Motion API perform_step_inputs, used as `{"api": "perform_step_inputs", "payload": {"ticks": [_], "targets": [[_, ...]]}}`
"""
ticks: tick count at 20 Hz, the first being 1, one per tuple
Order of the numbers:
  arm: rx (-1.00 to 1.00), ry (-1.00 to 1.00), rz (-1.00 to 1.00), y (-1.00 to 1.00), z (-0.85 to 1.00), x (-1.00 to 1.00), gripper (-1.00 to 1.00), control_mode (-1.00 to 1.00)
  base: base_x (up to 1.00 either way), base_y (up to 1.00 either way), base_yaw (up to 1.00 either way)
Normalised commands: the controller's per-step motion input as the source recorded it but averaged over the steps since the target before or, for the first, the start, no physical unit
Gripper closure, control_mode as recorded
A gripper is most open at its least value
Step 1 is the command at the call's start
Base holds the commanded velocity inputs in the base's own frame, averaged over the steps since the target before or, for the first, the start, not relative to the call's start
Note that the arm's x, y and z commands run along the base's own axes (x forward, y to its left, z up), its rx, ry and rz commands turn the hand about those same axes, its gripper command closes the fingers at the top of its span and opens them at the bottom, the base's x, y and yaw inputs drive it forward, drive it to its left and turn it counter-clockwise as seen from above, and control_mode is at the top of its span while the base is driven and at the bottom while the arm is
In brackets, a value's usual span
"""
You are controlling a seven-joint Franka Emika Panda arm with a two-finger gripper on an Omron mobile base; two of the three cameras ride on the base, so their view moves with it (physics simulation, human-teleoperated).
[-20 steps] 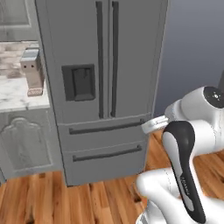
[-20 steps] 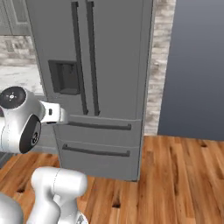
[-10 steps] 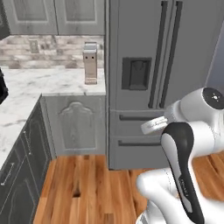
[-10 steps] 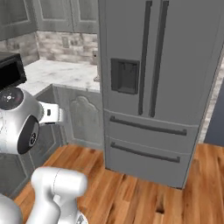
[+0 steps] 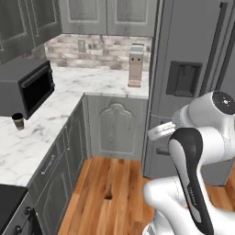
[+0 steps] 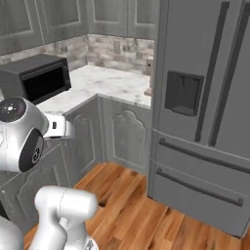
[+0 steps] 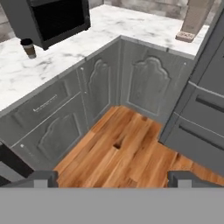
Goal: Move the drinks to the dining counter.
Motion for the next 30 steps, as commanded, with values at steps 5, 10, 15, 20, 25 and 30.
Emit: {"api": "perform_step_inputs", "payload": {"ticks": [5, 10, 15, 20, 25, 30], "targets": [[0.0, 0.0, 0.0, 0.0, 0.0, 0.0, -1.0, 1.0, 0.42, 0.08, 0.23], [0.0, 0.0, 0.0, 0.0, 0.0, 0.0, -1.0, 1.0, 0.46, 0.53, 0.1], [0.0, 0.0, 0.0, 0.0, 0.0, 0.0, -1.0, 1.0, 0.56, 0.96, 0.0], [0.0, 0.0, 0.0, 0.0, 0.0, 0.0, -1.0, 1.0, 0.84, 0.73, 0.0], [0.0, 0.0, 0.0, 0.0, 0.0, 0.0, -1.0, 1.0, 0.82, 0.07, 0.02], [0.0, 0.0, 0.0, 0.0, 0.0, 0.0, -1.0, 1.0, 0.54, -0.17, 0.09]]}}
